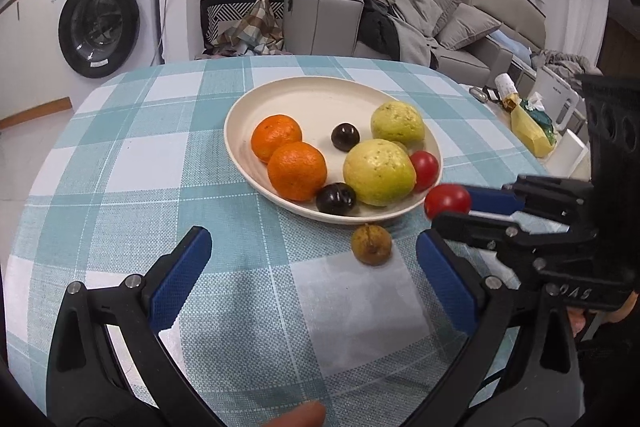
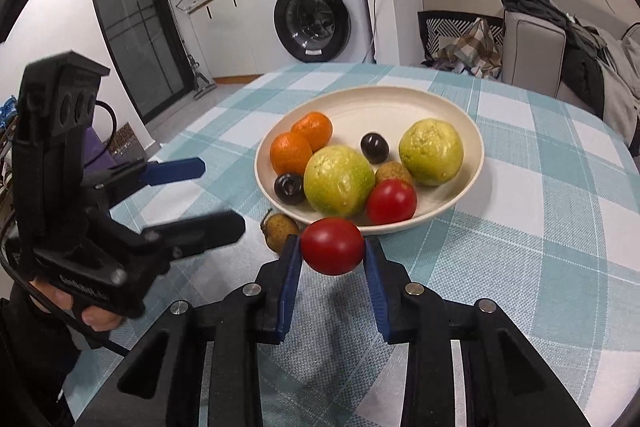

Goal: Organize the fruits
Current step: 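Grasp the second red tomato with the right tool, then grasp the small brown pear with the left tool while the right tool holds the tomato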

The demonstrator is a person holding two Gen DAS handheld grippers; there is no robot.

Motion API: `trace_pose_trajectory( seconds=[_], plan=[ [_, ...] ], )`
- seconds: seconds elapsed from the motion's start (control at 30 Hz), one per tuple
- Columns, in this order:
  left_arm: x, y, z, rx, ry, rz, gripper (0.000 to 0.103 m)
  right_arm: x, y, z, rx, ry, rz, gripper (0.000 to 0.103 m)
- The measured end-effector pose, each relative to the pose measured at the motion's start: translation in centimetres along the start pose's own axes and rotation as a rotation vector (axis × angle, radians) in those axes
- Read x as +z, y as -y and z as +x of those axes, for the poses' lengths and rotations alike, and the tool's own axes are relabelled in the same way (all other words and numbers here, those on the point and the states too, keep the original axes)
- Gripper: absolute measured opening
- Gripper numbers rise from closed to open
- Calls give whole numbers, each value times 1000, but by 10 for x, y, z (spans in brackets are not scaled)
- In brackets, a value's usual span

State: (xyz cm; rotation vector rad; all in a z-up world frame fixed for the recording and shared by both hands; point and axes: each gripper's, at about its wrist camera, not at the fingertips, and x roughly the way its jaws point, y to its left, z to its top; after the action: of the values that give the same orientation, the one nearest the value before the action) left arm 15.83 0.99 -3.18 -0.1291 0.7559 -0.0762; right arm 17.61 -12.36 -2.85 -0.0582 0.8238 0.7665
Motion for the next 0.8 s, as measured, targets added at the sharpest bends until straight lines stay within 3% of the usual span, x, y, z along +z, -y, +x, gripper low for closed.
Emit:
trace_pose_trajectory(
  seconds=[0.1,0.2,0.37,0.6,0.7,0.77,0.8],
  plan=[
    [-2,6,6,-25,-42,16,102,3,1,-10,1,52,5,33],
    [-4,12,9,-79,-61,24,95,6,3,-21,-14,126,21,33],
    [-7,21,15,-92,-87,63,68,10,10,-25,-48,168,55,33],
    [-5,23,26,-119,-114,49,51,12,15,-27,-54,171,79,33],
    [-4,26,29,-107,-128,67,38,10,14,-27,-55,169,75,33],
    [-4,27,31,-114,-136,71,23,10,13,-27,-50,169,75,33],
    [-4,27,30,-117,-135,71,23,10,13,-27,-48,169,73,33]
  ],
)
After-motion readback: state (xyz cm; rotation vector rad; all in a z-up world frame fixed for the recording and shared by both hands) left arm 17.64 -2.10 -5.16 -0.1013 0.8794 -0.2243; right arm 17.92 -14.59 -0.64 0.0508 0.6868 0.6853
